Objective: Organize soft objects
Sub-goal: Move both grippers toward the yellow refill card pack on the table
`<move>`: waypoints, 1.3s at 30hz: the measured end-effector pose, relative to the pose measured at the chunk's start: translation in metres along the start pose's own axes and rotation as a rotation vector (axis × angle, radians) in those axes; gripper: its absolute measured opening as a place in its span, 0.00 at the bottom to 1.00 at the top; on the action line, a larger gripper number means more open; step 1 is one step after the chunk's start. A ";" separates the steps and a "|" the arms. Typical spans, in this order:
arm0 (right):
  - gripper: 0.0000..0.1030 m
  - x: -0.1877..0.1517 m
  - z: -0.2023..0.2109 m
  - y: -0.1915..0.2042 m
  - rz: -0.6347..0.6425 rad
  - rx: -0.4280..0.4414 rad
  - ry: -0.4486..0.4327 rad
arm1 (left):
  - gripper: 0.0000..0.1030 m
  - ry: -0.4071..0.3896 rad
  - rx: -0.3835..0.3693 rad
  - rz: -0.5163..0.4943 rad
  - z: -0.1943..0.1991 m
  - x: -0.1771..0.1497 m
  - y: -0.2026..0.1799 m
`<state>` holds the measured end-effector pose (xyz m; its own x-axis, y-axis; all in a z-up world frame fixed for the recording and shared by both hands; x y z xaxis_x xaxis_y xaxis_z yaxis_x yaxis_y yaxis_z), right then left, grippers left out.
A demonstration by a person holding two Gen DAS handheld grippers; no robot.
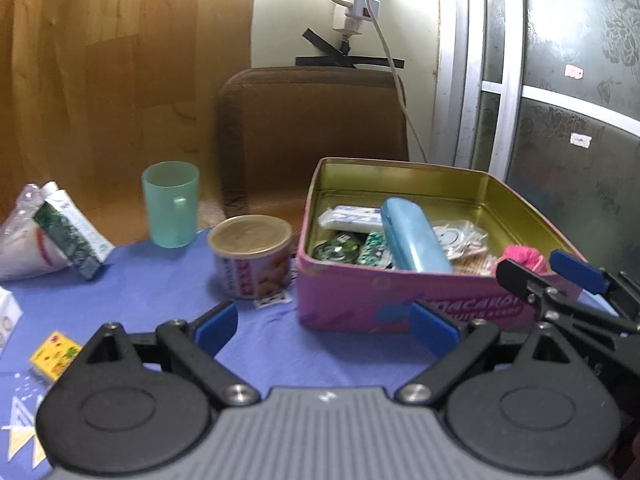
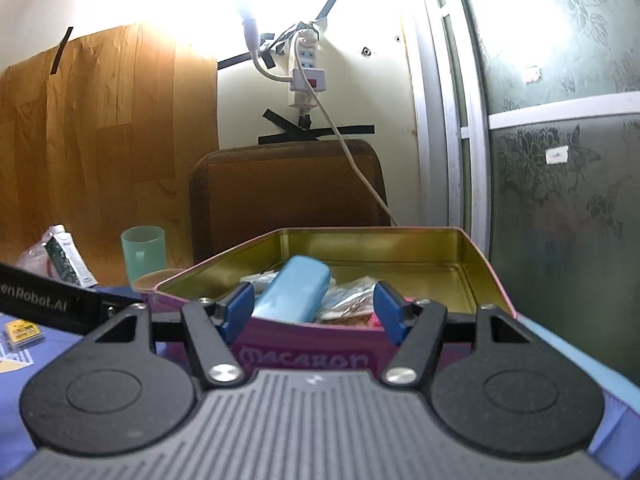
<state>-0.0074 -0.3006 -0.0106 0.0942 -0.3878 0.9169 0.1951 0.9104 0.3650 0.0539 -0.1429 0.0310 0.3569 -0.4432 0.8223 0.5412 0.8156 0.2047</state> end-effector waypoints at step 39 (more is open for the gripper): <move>0.70 -0.048 0.001 0.087 0.061 0.120 0.204 | 0.95 0.102 0.187 0.135 0.024 -0.099 0.102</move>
<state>0.0045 -0.2022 -0.0229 0.2997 -0.3419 0.8907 0.0665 0.9388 0.3380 0.0553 -0.0072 -0.0172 0.4969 -0.3527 0.7929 0.3360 0.9206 0.1989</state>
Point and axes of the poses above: each gripper's, at about its wrist camera, not at the fingertips, and z roughly against the way its jaws point, y to its left, x to its top, the point moved 3 cm from there along -z, roughly the way its jaws point, and after that the axes turned 14 degrees about -z, right-handed, at the moved point
